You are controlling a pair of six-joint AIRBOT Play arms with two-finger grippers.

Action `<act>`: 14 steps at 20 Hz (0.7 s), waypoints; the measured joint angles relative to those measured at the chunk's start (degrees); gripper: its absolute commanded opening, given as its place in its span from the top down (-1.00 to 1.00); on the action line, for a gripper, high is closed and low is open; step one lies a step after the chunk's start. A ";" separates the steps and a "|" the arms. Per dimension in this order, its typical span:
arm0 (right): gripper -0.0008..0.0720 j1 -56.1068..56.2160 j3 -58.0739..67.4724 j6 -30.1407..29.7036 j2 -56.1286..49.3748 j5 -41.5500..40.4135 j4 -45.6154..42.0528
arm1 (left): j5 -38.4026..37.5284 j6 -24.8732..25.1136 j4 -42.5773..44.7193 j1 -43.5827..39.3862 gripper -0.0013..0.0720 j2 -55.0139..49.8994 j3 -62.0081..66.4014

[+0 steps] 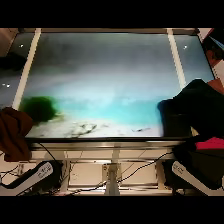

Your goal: Fold the clothes and pants, and hang the long-sleeved shirts on hangers.

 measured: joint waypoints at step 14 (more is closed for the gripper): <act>0.91 0.00 0.00 0.00 0.00 -0.02 0.00 | -13.38 -30.38 29.44 23.43 -0.98 -13.77 -0.31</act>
